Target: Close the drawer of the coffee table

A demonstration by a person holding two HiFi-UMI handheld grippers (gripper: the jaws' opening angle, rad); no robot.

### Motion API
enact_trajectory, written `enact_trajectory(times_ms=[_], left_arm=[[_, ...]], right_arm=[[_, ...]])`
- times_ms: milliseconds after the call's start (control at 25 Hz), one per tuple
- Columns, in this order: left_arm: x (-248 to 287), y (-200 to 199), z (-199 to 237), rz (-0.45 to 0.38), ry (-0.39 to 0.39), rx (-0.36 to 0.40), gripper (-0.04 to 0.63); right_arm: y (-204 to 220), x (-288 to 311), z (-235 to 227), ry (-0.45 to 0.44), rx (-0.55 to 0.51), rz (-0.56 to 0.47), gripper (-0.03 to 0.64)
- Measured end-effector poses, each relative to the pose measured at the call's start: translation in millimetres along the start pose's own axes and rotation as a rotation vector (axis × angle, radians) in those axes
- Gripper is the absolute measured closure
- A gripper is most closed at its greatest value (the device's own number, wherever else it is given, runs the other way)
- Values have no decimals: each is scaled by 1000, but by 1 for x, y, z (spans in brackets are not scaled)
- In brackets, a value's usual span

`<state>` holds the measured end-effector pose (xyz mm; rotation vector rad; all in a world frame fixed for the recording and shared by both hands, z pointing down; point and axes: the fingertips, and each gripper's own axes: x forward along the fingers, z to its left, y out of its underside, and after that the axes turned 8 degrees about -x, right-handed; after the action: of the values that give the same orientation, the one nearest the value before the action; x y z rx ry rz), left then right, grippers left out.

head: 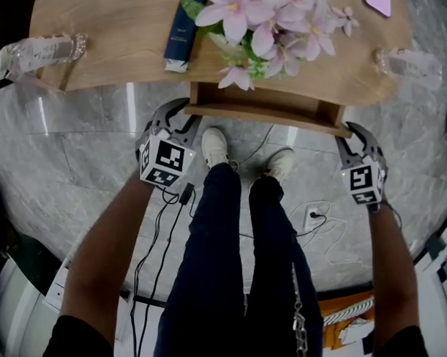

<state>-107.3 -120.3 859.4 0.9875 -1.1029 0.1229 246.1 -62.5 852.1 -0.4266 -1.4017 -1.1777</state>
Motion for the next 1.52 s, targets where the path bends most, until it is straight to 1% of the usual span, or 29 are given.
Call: enact_trajectory(times_ms=[280,640,880,1160,1320,1440,1520], left_arm=[[-11,17,-19,17,20,8,454],[-11,15,-17,12,14,17,451],[3,-11,4,-10,-20,22,448],[20,-37,29,-18,-49,8,443],[24,-42,33,-32,-51,-25,443],[24,-41,33,-32,-46,-17,442],[24,-43,33,-35,-50,-13,443]], right_arm=[[9,-9,21,-18,0,-1,468],[8,-8,18,24,11,-4,458],[-2,3,-16,70,49,-12,446],[-14,17,-51,77,44,-17,445],[-18,19,-59,75,36,-25,443],[-18,19,-58,60,13,-33,445],[-18,19,-59,58,18,-33,446]])
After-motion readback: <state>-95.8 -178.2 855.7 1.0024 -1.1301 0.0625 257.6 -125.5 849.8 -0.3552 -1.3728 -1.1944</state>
